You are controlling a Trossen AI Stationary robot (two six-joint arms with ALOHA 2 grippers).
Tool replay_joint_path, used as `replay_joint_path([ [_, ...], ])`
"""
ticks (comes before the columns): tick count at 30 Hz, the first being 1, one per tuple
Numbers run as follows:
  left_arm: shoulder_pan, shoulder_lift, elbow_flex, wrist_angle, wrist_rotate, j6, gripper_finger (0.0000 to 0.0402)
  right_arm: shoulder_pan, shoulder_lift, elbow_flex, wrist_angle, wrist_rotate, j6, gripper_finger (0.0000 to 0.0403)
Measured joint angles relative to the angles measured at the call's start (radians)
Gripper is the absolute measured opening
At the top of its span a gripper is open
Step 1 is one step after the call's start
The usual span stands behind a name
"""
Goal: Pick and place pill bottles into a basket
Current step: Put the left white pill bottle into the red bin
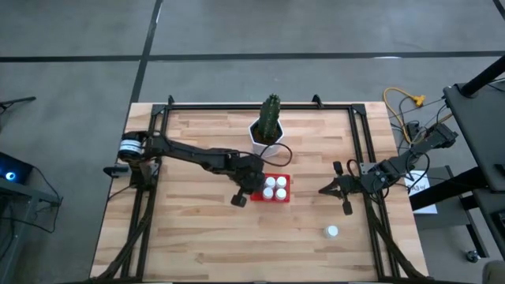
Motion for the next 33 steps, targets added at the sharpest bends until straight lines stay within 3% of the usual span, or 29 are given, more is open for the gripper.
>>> replay_joint_path([
  [33, 0.0, 0.022, 0.001, 0.057, -0.006, -0.007, 0.0001, 0.0, -0.001, 0.0, 0.0, 0.007, 0.0, 0.0009],
])
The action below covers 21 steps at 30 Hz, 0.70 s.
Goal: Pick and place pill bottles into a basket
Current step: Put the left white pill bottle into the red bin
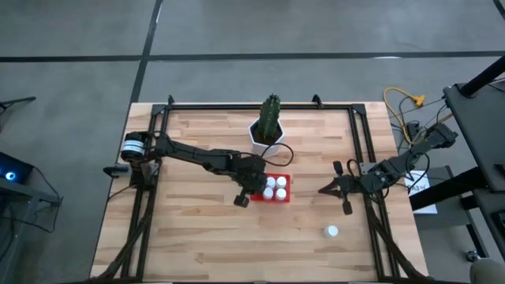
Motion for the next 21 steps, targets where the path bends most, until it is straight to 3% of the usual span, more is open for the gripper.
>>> replay_joint_path([
  [21, 0.0, 0.0, -0.002, -0.005, -0.043, -0.041, 0.0001, 0.0, 0.0, 0.0, 0.0, 0.0, 0.004, 0.0009],
])
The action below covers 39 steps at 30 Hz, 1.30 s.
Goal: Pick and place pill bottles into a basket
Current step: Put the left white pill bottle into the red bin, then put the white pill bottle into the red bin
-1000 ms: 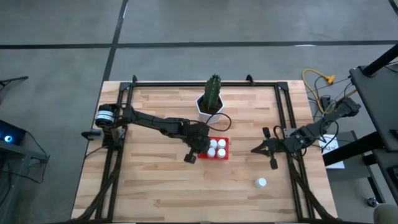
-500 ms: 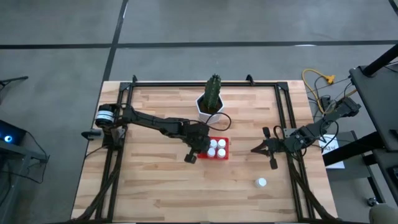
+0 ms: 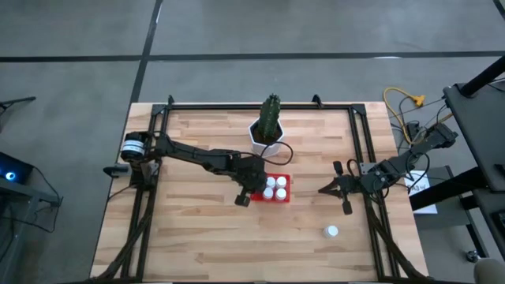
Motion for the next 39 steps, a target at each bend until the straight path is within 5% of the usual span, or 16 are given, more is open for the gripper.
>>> replay_joint_path([
  [39, -0.005, 0.024, 0.035, -0.039, 0.002, -0.029, 0.0001, 0.0, 0.0, 0.0, 0.004, 0.0, -0.001, 0.0009],
])
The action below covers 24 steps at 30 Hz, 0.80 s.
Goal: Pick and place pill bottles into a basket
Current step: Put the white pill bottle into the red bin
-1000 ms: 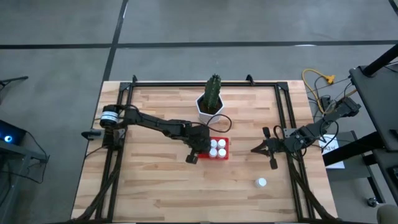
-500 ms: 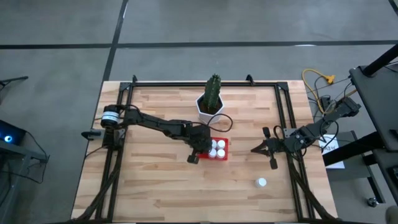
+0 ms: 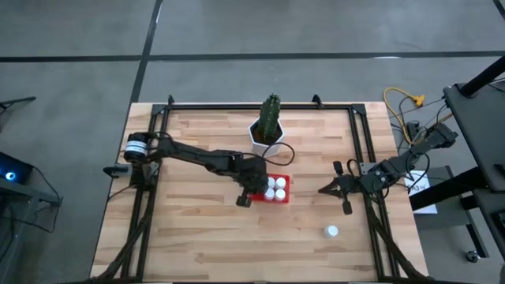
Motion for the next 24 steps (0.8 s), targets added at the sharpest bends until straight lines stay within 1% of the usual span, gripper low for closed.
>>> replay_joint_path([
  [9, -0.005, -0.069, -0.006, -0.028, 0.0, 0.0, 0.0001, 0.0, 0.0, 0.0, 0.0, 0.0, -0.003, 0.0009],
  [16, -0.033, -0.185, -0.016, -0.054, 0.0, 0.012, 0.0001, 0.0, 0.002, 0.0, 0.017, -0.001, 0.011, 0.0009],
  [19, -0.061, -0.249, -0.049, -0.032, 0.0, 0.051, 0.0001, 0.0, 0.001, 0.0, 0.029, 0.0, 0.042, 0.0009],
  [24, -0.103, -0.359, -0.139, 0.054, 0.0, 0.058, 0.0001, 0.0, 0.0, 0.0, 0.026, -0.001, 0.051, 0.0009],
])
